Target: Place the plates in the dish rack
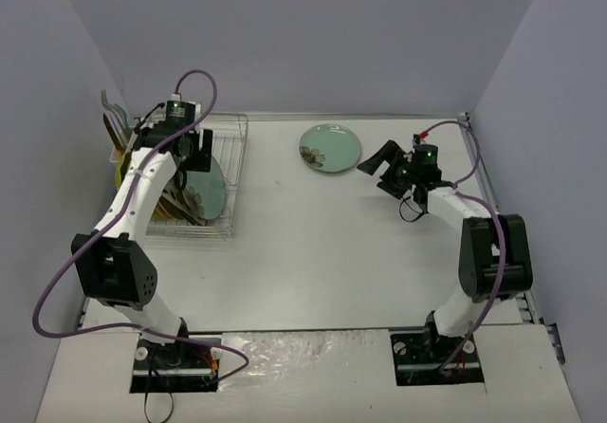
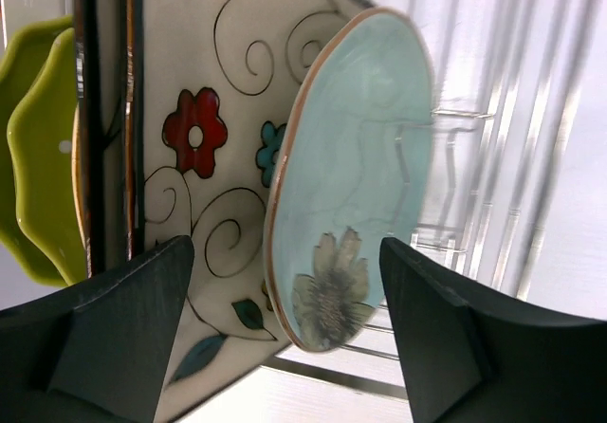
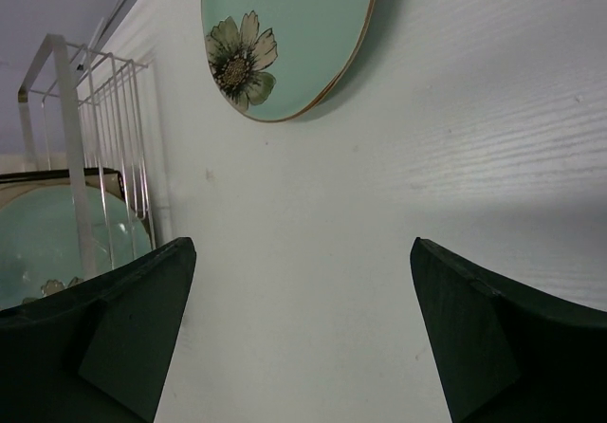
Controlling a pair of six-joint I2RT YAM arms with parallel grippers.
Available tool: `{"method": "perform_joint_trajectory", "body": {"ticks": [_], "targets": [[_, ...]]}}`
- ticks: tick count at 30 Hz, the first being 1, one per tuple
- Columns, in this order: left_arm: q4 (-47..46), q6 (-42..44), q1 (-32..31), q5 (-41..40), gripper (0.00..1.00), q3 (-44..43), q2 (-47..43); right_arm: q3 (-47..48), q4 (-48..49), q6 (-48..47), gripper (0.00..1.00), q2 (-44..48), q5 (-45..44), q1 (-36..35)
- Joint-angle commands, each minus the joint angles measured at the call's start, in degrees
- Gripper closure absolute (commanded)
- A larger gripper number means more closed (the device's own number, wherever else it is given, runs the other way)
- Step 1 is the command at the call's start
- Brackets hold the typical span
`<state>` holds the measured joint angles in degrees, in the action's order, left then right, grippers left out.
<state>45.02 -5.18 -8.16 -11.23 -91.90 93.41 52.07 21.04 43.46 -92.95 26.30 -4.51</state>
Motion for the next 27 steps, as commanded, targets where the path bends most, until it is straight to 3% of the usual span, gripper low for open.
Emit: {"method": "perform_joint_trajectory", "body": {"ticks": [1, 6, 10, 14, 27], "targets": [[1.8, -6.2, -0.1, 8.2, 0.22, -7.4, -7.2, 7.0, 7.4, 0.0, 0.07, -5.8, -4.1, -1.2], [-0.8, -12.7, -0.1, 21.1, 0.13, -6.6, -12.6, 12.4, 10.1, 0.8, 0.11, -14.5, -5.0, -1.5], [-2.8, -14.4, -0.1, 24.3, 0.08, -2.3, -18.8, 17.7, 10.9, 2.2, 0.15, -20.6, -4.9, -1.7], [-4.0, -14.0, -0.1, 24.5, 0.03, 3.4, -25.4, 21.3, 12.8, 4.4, 0.19, -26.5, -4.3, -1.8], [-2.3, -12.8, -0.1, 20.5, 0.03, 21.9, -43.3, 28.4, 15.7, 10.5, 0.35, -37.4, -2.7, -3.2]]}}
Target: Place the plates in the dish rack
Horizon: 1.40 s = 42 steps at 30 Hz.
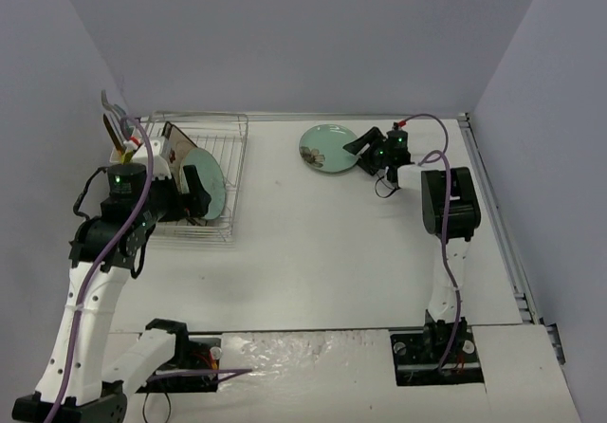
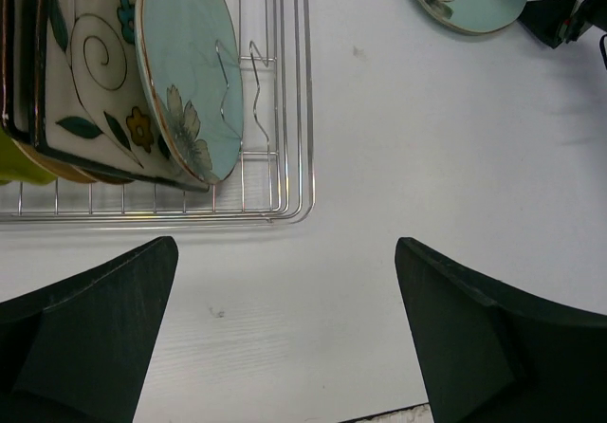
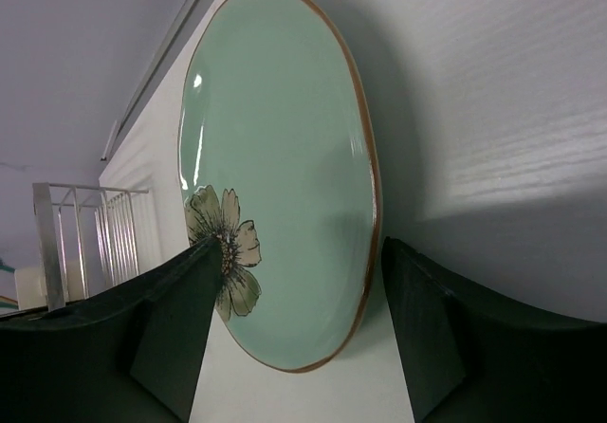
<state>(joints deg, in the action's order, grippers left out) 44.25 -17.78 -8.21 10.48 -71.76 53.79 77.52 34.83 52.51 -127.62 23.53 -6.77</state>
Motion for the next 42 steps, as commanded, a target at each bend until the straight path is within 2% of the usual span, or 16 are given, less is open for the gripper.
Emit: {"method": "perform_joint_trajectory", "body": {"ticks": [1, 4, 11, 13, 18, 24, 33, 42], "targets": [[-1.8, -0.3, -0.1, -1.3, 0.03, 2.6, -4.3, 3.2, 1.8, 1.5, 0.37, -3.3, 0.2, -1.1], [-2.4, -1.8, -0.1, -1.3, 0.03, 5.5, -6.3, 3.3, 2.8, 2.6, 0.47, -5.1, 0.2, -1.1], [-4.1, -3.5, -0.1, 0.0, 0.03, 9.5, -7.0, -0.4, 6.4, 3.7, 0.92, -5.1, -0.3, -0.7], [-4.9, -4.3, -0.1, 0.8, 0.03, 9.9, -6.7, -1.6, 7.6, 3.8, 0.99, -4.3, -0.1, -0.3], [-7.4, -7.0, -0.2, 3.4, 0.03, 9.7, -5.2, -7.1, 12.8, 5.9, 1.00, 0.1, 2.1, 1.2], [-11.1, -12.9, -1.5, 8.4, 0.03, 7.0, 0.1, -15.8, 15.7, 7.2, 1.00, 10.9, 7.5, 2.2], [-18.5, -20.0, -14.1, 6.2, 0.03, -1.0, 13.5, -29.5, 18.5, 8.1, 1.00, 30.5, 17.0, 2.0], [-23.0, -25.2, -16.7, 9.4, 0.03, -7.4, 25.8, -37.0, 13.7, 8.0, 1.00, 50.2, 20.8, 1.0]]}}
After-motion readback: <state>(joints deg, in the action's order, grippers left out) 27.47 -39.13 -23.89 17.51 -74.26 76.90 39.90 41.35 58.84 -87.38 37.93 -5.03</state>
